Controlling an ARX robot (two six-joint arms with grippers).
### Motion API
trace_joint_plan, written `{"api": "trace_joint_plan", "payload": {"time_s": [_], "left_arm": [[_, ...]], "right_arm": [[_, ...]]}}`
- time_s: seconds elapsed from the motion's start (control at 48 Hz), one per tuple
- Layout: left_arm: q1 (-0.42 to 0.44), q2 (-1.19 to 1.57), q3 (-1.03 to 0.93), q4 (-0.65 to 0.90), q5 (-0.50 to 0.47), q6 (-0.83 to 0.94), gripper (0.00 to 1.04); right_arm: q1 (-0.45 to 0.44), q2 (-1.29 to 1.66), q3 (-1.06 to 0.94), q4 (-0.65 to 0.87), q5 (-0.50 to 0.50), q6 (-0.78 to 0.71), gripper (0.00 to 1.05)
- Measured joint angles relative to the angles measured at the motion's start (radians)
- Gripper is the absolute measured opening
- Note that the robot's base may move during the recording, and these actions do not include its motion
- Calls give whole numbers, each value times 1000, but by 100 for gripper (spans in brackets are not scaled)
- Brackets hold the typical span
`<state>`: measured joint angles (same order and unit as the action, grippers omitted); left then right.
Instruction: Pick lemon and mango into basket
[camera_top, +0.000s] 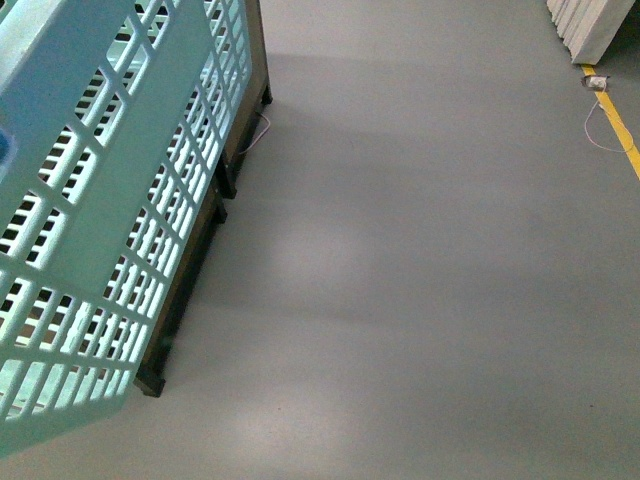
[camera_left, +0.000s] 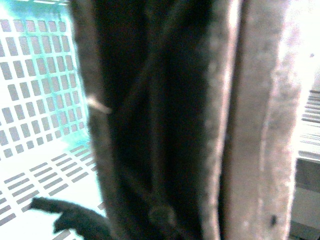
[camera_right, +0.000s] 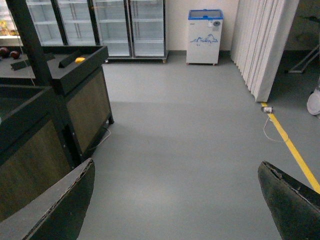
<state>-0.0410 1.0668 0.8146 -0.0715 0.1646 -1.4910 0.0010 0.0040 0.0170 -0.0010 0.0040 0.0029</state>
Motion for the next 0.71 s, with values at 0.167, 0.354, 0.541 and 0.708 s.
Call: {"api": "trace_joint_plan", "payload": {"time_s": [0.167,0.354,0.541,0.708], "left_arm": [[-4,0,0,0,20,-6,14],[-2,0,0,0,0,-5,14],[-1,1,0,0,0,-2,14],[-1,0,0,0,-2,2,14]], "right_arm": [[0,0,0,0,0,0,96],[0,0,0,0,0,0,96],[0,-1,0,0,-3,0,96],[0,0,0,0,-2,0,96]]}}
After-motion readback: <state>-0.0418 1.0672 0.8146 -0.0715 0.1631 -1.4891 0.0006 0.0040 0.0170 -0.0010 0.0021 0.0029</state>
